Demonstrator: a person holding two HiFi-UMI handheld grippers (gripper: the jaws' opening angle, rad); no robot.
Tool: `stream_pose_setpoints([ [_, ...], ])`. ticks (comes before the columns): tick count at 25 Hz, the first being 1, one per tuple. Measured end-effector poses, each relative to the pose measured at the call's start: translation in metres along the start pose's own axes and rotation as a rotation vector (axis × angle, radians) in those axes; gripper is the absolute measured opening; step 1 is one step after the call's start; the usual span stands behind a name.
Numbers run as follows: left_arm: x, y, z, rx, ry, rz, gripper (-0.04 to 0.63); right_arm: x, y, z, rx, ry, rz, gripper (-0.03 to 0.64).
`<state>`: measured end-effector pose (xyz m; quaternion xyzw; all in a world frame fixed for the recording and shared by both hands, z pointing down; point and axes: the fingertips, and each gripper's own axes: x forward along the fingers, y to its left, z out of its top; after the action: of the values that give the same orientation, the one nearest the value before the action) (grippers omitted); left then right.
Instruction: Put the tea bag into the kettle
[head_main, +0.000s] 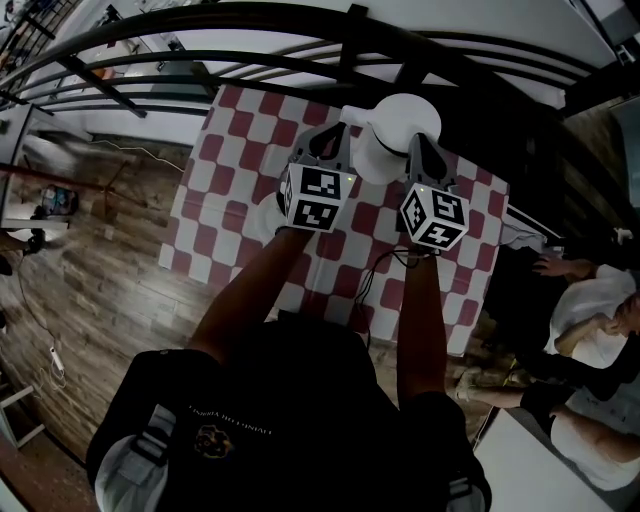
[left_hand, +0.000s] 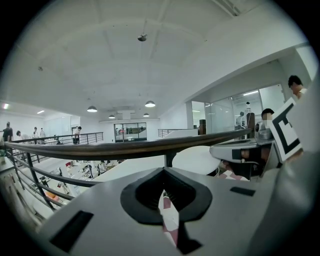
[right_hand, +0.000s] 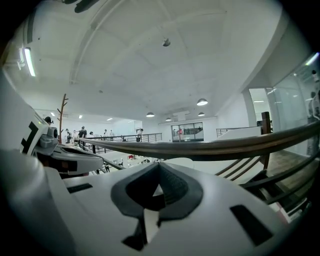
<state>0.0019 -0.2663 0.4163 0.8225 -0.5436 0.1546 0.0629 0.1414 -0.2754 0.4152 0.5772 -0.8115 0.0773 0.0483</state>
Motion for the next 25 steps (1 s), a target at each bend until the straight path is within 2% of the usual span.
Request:
stream_pose_setpoints([
  [6, 0.0, 0.002, -0.001, -0.001, 0.001, 0.003, 0.005, 0.003, -0.004, -0.014, -0.013, 0.026, -0.022, 0.012],
  [10, 0.0, 0.002, -0.002, -0.001, 0.003, 0.003, 0.005, 0.006, -0.009, -0.035, 0.052, 0.059, -0.019, 0.012],
  [18, 0.001, 0.002, -0.005, -0.003, 0.009, 0.001, 0.005, 0.006, -0.008, -0.035, 0.05, 0.059, -0.012, 0.012],
  [25, -0.006, 0.0, -0.004, 0.0, 0.006, -0.007, 0.005, -0.003, -0.001, -0.038, 0.06, 0.101, 0.005, 0.012],
])
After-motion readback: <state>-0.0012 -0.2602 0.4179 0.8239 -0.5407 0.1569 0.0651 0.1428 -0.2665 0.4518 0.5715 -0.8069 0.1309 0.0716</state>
